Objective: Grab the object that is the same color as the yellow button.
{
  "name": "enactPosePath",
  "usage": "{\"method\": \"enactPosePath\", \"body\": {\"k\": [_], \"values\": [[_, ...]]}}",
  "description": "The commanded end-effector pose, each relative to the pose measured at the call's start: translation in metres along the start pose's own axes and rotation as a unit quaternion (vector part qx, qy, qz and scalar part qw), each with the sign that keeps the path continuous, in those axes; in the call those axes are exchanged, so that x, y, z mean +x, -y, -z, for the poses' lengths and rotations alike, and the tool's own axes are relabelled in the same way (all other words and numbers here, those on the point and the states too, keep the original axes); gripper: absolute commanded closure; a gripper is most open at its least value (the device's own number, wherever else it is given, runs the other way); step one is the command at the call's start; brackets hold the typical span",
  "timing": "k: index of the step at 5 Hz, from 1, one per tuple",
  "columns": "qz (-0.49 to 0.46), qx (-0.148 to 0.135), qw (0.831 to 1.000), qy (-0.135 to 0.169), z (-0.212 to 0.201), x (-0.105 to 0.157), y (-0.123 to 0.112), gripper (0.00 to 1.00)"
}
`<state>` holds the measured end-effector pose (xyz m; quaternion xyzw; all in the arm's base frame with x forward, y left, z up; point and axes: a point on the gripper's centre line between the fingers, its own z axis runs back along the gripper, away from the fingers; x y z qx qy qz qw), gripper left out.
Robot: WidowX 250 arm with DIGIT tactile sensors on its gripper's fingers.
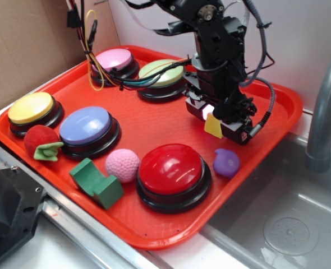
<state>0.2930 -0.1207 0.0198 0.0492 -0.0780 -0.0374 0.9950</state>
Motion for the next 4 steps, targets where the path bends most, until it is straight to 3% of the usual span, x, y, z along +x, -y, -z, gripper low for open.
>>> {"method": "enactPosePath", "body": {"k": [1, 2, 3, 4], "values": [[-0.023, 0.026, 0.998, -0.045, -0.056, 0.013, -0.028, 1.0], [-0.059, -0.006, 0.995, -0.074, -0.099, 0.016, -0.055, 1.0], [-0.096, -0.037, 0.994, -0.044, -0.142, 0.006, -0.094, 1.0], [-0.139, -0.042, 0.989, -0.012, -0.167, -0.007, -0.118, 1.0]]}}
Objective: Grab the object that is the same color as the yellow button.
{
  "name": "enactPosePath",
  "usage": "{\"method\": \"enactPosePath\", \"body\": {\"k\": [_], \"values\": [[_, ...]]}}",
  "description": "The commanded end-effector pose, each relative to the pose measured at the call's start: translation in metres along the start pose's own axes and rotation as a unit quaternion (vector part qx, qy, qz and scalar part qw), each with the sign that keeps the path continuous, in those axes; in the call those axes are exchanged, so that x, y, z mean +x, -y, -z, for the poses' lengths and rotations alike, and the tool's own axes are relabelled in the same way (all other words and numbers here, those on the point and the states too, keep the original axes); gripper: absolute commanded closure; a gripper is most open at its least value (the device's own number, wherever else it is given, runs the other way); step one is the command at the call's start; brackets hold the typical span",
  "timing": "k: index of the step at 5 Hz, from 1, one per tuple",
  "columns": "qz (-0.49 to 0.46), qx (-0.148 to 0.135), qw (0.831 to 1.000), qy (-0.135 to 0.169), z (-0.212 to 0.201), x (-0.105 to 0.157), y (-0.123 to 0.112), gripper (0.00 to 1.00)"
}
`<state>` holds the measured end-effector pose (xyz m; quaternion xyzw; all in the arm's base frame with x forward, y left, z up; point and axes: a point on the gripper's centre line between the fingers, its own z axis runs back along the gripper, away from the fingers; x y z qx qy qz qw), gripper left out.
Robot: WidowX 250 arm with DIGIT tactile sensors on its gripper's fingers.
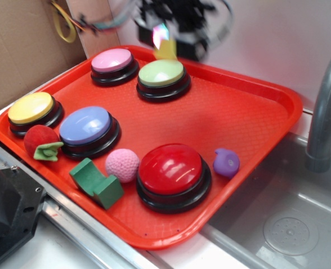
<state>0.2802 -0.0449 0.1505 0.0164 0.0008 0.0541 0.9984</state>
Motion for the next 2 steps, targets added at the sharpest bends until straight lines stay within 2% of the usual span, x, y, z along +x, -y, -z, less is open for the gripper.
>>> {"method": "enactPosePath", "body": {"k": [1, 2], "values": [[-0.083, -0.029, 0.993, 0.081, -0.0523, -0.0216, -0.048, 1.0], [-0.108, -0.026, 0.99, 0.083, -0.0506, -0.0291, -0.0497, 1.0]]}}
